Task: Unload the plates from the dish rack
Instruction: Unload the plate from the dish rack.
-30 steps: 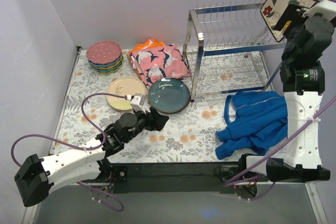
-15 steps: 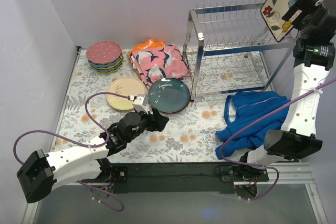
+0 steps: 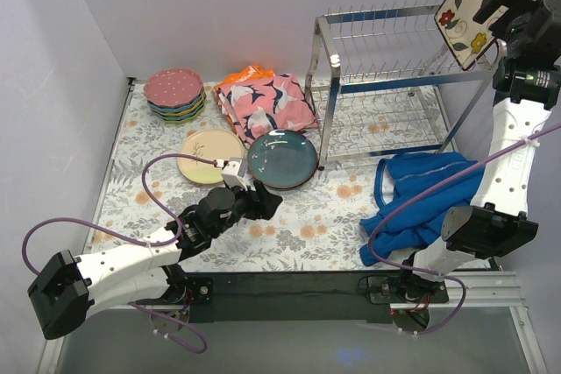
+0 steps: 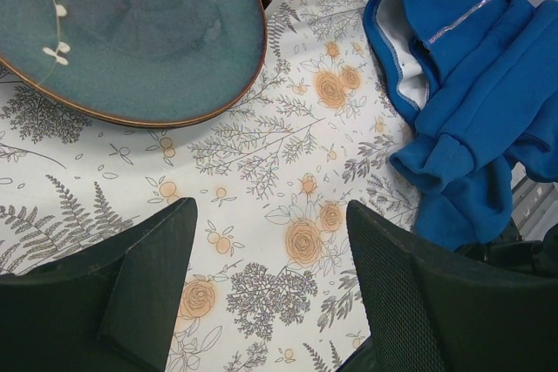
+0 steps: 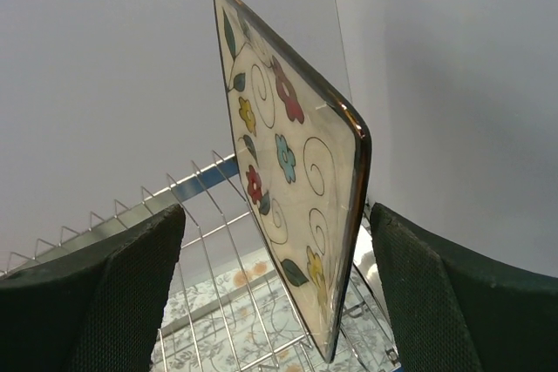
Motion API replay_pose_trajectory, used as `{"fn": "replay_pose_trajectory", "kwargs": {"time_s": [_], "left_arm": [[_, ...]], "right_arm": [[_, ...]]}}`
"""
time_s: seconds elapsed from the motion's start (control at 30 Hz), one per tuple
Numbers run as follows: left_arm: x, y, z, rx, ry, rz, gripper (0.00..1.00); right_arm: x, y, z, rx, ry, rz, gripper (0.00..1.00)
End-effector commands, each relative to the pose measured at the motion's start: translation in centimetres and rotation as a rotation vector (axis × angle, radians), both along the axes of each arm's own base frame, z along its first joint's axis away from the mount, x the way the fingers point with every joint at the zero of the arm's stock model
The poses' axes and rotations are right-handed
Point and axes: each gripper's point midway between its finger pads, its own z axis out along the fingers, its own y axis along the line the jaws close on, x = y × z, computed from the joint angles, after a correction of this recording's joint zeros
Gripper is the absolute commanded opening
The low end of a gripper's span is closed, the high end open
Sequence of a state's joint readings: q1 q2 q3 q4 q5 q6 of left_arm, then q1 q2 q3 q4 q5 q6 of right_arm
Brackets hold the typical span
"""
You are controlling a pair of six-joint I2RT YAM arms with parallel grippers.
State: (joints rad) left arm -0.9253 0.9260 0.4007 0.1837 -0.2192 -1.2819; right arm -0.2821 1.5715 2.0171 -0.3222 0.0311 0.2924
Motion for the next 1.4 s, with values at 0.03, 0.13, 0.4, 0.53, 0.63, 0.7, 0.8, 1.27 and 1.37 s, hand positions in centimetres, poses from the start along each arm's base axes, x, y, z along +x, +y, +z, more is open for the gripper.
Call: {"fn": "replay_pose_trajectory", "kwargs": {"time_s": [0.03, 0.13, 0.4, 0.53, 0.63, 0.7, 0.8, 1.27, 1.37], "left_arm": [[0.0, -0.2, 1.1, -0.016, -0.019, -0.008, 0.68], [0.0, -0.1, 1.1, -0.012, -0.019, -0.005, 0.68], [0.1, -0.1, 1.0, -0.011, -0.017, -0.003, 0.68], [0.1, -0.1, 1.1, -0.011, -0.019, -0.004, 0.68], [0.1, -0.1, 1.0, -0.009, -0.018, -0.001, 0.68], [0.1, -0.1, 1.1, -0.009, -0.020, -0.001, 0.68], [0.1, -0.1, 0.9, -0.004, -0.018, -0.001, 0.68], [0.2, -0.2, 0.8, 0.002, -0.015, -0.002, 0.68], [0.2, -0.2, 0.8, 0.003, -0.016, -0.002, 0.68]], "right_arm": [[1.4, -0.1, 1.4, 0.010, -0.084, 0.021, 0.90], [2.3, -0.3, 1.4, 0.018, -0.079, 0.023, 0.89], [3.3, -0.1, 1.9, -0.013, -0.100, 0.025, 0.88], [3.8, 0.2, 1.8, -0.038, -0.099, 0.034, 0.86], [4.2, 0.8, 1.9, -0.067, -0.105, 0.053, 0.81], [4.6, 1.8, 1.7, -0.082, -0.103, 0.100, 0.75], [4.9, 2.4, 1.4, -0.095, -0.093, 0.129, 0.63], [5.3, 3.7, 1.0, -0.178, -0.114, 0.191, 0.43], [5.0, 4.2, 1.2, -0.183, -0.134, 0.213, 0.34]]}}
